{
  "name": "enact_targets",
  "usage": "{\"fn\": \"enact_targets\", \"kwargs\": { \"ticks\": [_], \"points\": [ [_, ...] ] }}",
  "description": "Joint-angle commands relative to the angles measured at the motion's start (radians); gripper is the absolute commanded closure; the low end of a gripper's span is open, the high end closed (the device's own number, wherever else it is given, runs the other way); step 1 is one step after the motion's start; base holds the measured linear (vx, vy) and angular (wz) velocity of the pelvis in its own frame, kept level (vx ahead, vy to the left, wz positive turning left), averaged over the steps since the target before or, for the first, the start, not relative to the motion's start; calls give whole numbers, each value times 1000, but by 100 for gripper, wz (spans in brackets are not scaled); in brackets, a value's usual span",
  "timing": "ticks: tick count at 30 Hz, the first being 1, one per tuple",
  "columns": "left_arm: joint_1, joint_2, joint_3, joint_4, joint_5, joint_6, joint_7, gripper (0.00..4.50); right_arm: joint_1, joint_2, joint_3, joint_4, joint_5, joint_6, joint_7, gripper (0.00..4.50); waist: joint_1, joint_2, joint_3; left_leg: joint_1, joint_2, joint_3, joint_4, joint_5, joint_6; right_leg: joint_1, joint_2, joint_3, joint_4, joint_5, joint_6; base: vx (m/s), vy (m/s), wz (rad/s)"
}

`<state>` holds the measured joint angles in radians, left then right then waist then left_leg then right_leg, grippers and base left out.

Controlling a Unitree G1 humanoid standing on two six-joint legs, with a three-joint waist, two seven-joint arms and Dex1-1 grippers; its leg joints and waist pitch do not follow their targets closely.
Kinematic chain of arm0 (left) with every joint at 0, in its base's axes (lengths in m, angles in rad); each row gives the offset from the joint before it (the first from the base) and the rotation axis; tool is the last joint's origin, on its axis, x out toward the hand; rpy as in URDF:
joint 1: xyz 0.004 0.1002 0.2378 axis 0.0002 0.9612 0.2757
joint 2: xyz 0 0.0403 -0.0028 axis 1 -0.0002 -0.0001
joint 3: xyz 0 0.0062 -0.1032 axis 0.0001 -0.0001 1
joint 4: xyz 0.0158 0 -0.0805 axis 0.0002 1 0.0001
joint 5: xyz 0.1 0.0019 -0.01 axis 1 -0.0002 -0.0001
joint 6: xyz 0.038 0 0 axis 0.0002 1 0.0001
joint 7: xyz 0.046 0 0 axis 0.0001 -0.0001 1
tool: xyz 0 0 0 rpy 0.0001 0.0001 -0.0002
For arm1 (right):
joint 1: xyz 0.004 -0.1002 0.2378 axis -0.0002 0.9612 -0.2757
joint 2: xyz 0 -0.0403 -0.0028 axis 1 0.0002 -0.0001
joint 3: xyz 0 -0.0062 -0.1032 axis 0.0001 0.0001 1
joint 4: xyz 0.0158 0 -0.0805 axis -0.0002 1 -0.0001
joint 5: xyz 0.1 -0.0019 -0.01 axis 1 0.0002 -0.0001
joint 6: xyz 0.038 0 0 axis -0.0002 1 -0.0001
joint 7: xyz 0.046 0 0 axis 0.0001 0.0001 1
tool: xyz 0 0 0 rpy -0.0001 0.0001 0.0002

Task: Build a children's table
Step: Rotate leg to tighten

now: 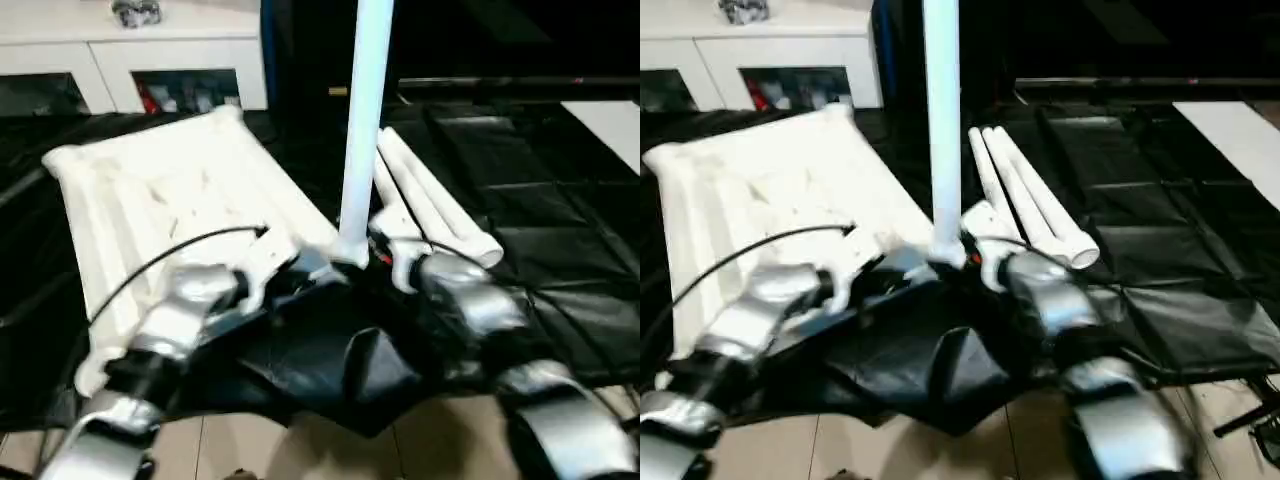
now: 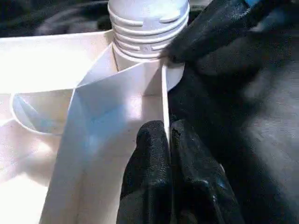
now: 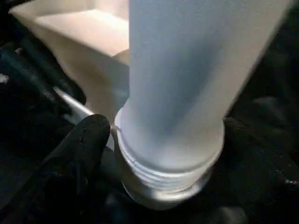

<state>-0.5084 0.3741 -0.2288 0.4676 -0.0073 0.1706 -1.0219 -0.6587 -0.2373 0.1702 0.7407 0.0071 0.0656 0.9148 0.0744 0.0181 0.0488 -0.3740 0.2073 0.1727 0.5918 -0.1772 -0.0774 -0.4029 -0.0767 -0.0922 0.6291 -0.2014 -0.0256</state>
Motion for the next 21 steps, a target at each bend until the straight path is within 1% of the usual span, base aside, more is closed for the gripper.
{"fn": "enact_targets", "kwargs": {
  "ticks": [1, 2, 5, 9, 11, 12, 14, 15, 18, 21],
  "points": [
    [-4, 15, -14, -65, -36, -36, -79, 450, 6, -14, 12, -40, 14, 9, 37, 56, 0, 1, -66, 10, 29, -2, -62, -171, 60, 58, -67, 57, -75, -109, -231, 0, 0, 0],
    [-1, 24, -15, -69, -41, -40, -97, 450, 8, -20, 14, -48, 15, 11, 44, 56, 2, 1, -66, 12, 29, -1, -61, -169, 57, 57, -66, 58, -73, -104, -232, 0, 0, 0],
    [12, 52, -23, -92, -57, -30, -154, 450, 11, -30, 16, -63, 19, 22, 64, 56, 8, 1, -67, 12, 29, -2, -62, -160, 54, 57, -66, 58, -71, -85, -235, 0, 0, 0],
    [15, 59, -24, -93, -61, -30, -171, 450, 21, -36, 19, -89, 24, 44, 89, 56, 12, 0, -66, 12, 28, -1, -62, -159, 49, 57, -65, 58, -71, -82, -230, 0, 0, 0],
    [15, 61, -24, -93, -62, -30, -172, 450, 25, -38, 23, -98, 25, 51, 100, 81, 12, 0, -66, 12, 29, -1, -63, -162, 46, 57, -66, 58, -72, -89, -227, 0, 0, 0],
    [15, 63, -23, -94, -64, -29, -174, 450, 30, -39, 28, -107, 23, 55, 109, 81, 12, -1, -66, 11, 28, -2, -63, -163, 44, 58, -66, 58, -72, -92, -225, 0, 0, 0],
    [15, 64, -24, -93, -66, -28, -178, 450, 33, -38, 31, -113, 23, 59, 112, 101, 12, -2, -67, 10, 27, -2, -63, -157, 42, 60, -66, 58, -72, -91, -220, 0, 0, 0],
    [15, 65, -25, -94, -66, -28, -179, 450, 34, -38, 32, -114, 25, 60, 114, 101, 12, -2, -67, 11, 27, -2, -62, -155, 43, 59, -66, 58, -71, -89, -221, 0, 0, 0],
    [15, 67, -26, -95, -68, -26, -181, 450, 35, -38, 35, -117, 28, 63, 116, 132, 12, -1, -67, 10, 27, -2, -62, -151, 44, 59, -66, 58, -71, -84, -223, 0, 0, 0],
    [15, 69, -28, -95, -66, -24, -184, 450, 41, -37, 34, -126, 33, 71, 118, 145, 12, -2, -67, 11, 27, -2, -61, -148, 45, 59, -65, 58, -71, -83, -222, 0, 0, 0]
  ]
}}
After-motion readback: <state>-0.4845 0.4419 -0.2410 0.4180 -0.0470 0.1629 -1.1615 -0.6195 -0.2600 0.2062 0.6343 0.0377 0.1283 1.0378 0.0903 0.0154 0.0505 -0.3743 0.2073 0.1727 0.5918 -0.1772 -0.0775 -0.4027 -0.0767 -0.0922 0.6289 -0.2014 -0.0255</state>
